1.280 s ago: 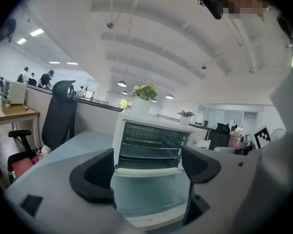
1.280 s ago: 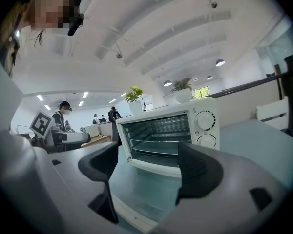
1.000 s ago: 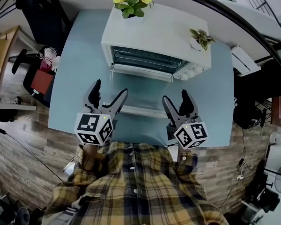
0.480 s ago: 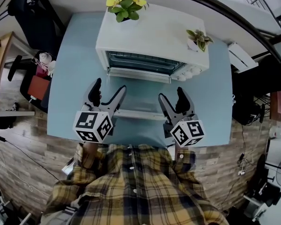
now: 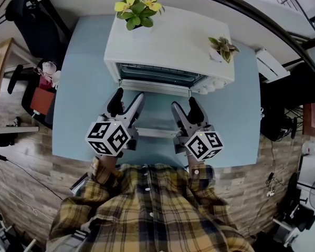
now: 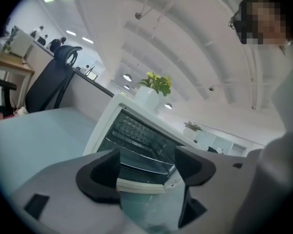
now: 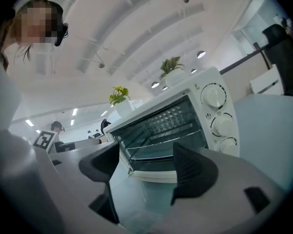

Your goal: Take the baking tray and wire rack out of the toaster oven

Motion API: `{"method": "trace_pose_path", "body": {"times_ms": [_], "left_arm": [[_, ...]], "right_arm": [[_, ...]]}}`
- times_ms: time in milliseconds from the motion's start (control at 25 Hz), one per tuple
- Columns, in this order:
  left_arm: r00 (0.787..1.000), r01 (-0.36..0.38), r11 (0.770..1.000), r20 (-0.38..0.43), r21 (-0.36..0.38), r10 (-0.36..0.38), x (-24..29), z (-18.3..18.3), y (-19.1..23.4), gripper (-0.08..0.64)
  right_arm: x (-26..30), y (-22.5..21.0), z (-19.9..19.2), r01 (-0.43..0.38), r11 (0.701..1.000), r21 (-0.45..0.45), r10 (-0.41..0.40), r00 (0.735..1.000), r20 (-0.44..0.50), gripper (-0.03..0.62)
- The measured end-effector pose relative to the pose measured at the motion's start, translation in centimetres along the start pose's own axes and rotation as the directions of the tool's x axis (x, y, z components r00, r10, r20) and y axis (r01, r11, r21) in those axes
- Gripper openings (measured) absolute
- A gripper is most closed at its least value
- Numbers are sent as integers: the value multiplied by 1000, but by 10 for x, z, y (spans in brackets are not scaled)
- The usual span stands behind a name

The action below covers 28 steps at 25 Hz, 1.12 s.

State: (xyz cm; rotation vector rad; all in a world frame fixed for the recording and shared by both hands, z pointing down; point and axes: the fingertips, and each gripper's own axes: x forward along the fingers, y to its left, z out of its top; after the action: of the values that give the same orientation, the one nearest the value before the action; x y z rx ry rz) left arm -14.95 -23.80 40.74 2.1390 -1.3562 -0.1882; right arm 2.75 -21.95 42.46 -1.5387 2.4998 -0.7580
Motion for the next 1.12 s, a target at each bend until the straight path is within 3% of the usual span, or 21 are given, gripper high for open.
{"method": "trace_pose_path", "body": {"times_ms": [160, 280, 440, 640, 800, 960, 1120], "left_arm": [[1000, 22, 992, -3, -127, -23, 13, -9, 0, 328], [999, 35, 967, 5, -254, -35, 23, -15, 6, 319], [999, 43, 937, 33, -347, -34, 35, -19, 19, 270], [994, 98, 887, 78, -452, -70, 51, -24, 30, 221], [993, 114, 849, 84, -516, -82, 64, -28, 38, 178], [993, 116, 803, 81, -585, -84, 74, -34, 46, 153], [992, 123, 784, 83, -608, -92, 79, -36, 48, 141]], "right_arm": [[11, -5, -5, -6, 994, 106, 5, 1000, 14, 321], [18, -14, -7, -2, 981, 195, -4, 1000, 31, 295], [29, -29, -8, -5, 940, 341, -25, 996, 81, 238], [48, -44, -8, -80, 855, 513, -12, 985, 173, 201], [62, -63, -16, -100, 756, 647, -59, 974, 220, 183], [78, -76, -17, -138, 682, 718, -92, 958, 271, 146], [92, -80, -18, -179, 613, 769, -108, 946, 306, 146]]}}
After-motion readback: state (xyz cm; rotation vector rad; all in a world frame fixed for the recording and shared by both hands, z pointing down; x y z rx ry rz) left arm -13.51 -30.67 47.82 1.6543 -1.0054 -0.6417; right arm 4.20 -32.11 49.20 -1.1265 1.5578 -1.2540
